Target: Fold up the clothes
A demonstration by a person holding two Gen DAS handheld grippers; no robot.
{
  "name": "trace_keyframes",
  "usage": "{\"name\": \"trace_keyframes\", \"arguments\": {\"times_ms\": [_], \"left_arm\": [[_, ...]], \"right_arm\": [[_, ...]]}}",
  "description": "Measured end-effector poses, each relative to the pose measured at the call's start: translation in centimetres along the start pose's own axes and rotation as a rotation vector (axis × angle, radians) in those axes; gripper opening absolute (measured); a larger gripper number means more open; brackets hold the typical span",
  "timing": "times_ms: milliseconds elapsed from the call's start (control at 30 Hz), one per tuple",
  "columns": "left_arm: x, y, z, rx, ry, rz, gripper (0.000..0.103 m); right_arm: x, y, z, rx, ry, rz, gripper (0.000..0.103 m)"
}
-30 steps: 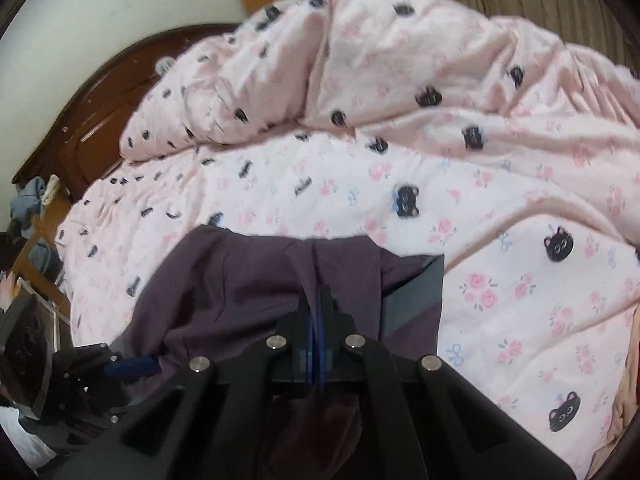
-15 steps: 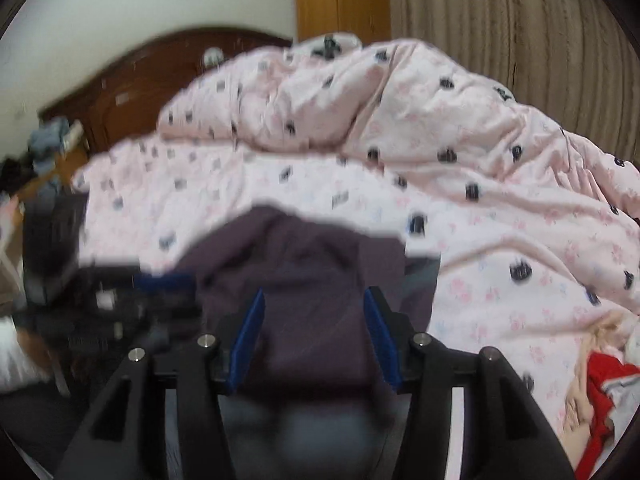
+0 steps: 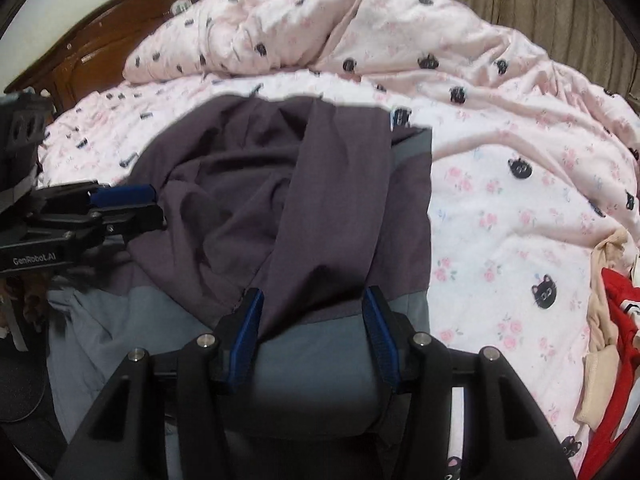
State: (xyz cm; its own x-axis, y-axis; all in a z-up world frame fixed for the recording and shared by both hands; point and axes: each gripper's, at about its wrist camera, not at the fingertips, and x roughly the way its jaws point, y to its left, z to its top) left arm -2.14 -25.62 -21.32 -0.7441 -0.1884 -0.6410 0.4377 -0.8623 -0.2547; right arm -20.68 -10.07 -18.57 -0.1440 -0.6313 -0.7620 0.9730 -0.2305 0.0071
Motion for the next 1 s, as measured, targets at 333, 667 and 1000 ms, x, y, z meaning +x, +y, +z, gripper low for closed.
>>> {"name": "trace_keyframes", "arguments": {"times_ms": [333, 667, 1000], "left_arm": [[-7.6, 1.1, -2.6, -0.061, -0.118, 0.024, 0.050], [-11.3, 2.8, -9.6, -0.134, -0.030, 0.138, 0.050], [-10.8, 2.1, -13.9, -0.137, 0.058, 0.115, 0.050]], "right_arm": [[-7.0, -1.2, -1.6, 0.117, -0.127, 0.022, 0.059], [-10.3, -2.7, -7.1, 0.289, -0.101, -0.002, 0.060], [-10.8, -2.8, -10.8, 0.393, -0.021, -0.043, 0.060]]}}
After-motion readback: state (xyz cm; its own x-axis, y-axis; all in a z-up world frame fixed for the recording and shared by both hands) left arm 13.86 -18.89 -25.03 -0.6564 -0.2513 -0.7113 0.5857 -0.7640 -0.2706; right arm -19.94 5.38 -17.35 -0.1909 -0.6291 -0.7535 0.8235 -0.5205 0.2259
